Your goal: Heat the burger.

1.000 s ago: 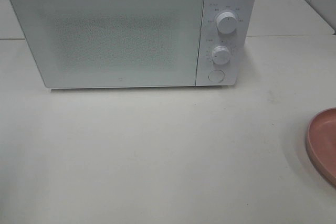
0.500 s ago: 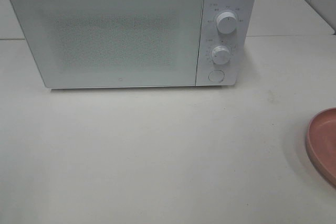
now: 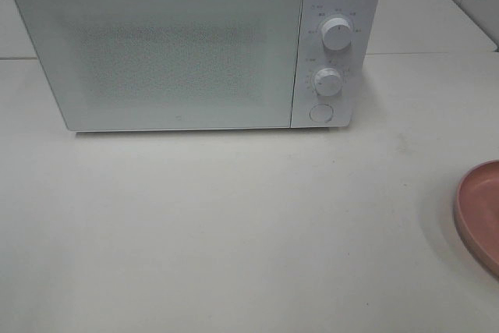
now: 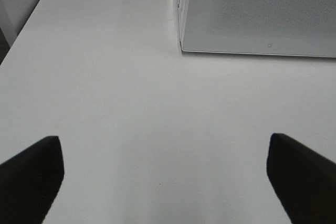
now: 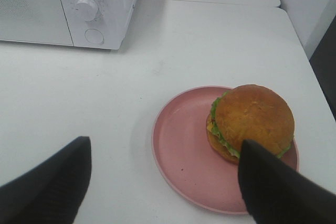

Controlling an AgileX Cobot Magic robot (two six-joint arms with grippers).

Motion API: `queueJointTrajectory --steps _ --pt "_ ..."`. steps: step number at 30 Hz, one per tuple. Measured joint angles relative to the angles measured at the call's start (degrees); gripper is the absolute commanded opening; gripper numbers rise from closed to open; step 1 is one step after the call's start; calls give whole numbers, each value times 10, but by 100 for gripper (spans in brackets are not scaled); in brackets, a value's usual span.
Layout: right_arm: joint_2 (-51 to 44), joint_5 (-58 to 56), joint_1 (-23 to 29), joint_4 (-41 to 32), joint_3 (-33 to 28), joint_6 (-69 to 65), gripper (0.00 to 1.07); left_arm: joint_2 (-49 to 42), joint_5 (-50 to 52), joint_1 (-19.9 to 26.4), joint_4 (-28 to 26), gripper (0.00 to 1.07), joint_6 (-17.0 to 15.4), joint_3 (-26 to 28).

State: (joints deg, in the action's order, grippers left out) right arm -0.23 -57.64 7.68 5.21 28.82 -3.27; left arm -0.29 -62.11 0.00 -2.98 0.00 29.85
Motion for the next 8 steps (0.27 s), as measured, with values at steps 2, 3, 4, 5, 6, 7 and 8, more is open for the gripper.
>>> queueJointTrajectory --steps 2,3,4,5,6,7,8 --pt "0 0 0 0 0 0 75 0 0 0 -1 98 0 0" --pt "0 0 0 0 0 0 75 0 0 0 -1 98 0 0" --pt "0 0 0 0 0 0 75 0 0 0 -1 98 0 0" --pt "0 0 0 0 0 0 75 0 0 0 -1 98 0 0" --pt "0 0 0 0 0 0 75 0 0 0 -1 98 0 0" --pt "0 0 0 0 0 0 75 0 0 0 -1 98 0 0" --pt "0 0 0 0 0 0 75 0 0 0 -1 98 0 0"
